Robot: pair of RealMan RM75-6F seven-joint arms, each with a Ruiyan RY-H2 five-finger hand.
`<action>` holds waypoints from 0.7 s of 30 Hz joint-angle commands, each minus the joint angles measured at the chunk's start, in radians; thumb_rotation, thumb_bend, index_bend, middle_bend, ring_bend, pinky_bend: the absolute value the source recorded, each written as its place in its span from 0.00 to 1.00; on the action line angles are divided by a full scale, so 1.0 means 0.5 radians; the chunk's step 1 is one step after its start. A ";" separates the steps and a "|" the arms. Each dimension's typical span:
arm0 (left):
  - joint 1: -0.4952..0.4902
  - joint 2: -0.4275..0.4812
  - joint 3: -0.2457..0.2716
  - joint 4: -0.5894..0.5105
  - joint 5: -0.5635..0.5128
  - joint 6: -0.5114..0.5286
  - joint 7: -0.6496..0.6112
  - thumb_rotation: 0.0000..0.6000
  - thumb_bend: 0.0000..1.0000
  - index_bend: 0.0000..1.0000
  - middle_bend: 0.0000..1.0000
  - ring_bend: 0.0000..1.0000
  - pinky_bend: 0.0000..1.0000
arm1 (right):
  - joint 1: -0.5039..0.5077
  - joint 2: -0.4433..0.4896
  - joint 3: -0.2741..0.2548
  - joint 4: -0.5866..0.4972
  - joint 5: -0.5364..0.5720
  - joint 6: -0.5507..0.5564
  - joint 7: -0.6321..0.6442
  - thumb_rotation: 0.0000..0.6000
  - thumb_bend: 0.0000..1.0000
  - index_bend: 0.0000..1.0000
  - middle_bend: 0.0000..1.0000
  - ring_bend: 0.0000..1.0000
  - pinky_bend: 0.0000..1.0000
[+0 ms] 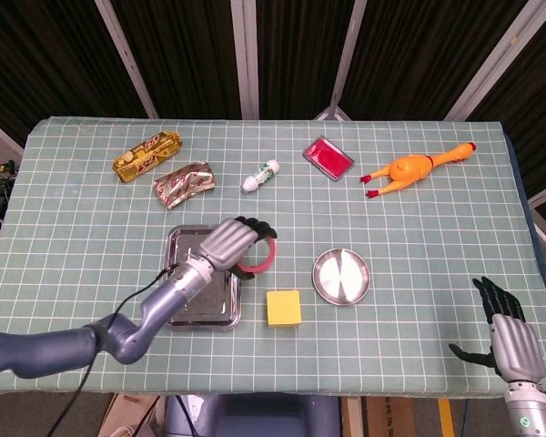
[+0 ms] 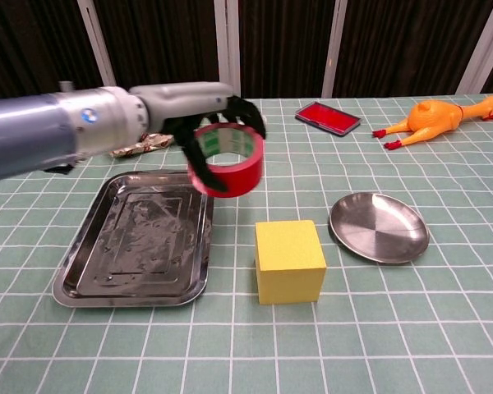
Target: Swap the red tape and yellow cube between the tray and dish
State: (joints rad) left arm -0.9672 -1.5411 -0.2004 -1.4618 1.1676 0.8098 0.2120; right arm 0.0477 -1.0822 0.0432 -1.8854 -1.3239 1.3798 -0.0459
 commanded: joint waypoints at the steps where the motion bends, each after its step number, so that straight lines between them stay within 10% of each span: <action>1: 0.179 0.207 0.163 -0.127 0.044 0.055 -0.023 1.00 0.45 0.30 0.27 0.22 0.37 | -0.004 -0.002 -0.010 -0.014 -0.016 0.008 -0.018 1.00 0.02 0.00 0.00 0.00 0.00; 13: 0.251 0.171 0.285 0.118 0.252 -0.038 -0.368 1.00 0.35 0.30 0.18 0.10 0.24 | 0.000 -0.021 -0.002 0.000 0.003 0.004 -0.048 1.00 0.02 0.00 0.00 0.00 0.00; 21: 0.210 0.251 0.292 0.047 0.176 -0.169 -0.270 1.00 0.01 0.17 0.00 0.00 0.08 | 0.002 -0.010 -0.010 -0.007 -0.003 -0.008 -0.051 1.00 0.02 0.00 0.00 0.00 0.00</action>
State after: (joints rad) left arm -0.8586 -1.4221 -0.0528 -1.4280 1.2633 0.7228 0.0682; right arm 0.0487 -1.0874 0.0384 -1.8890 -1.3252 1.3760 -0.0715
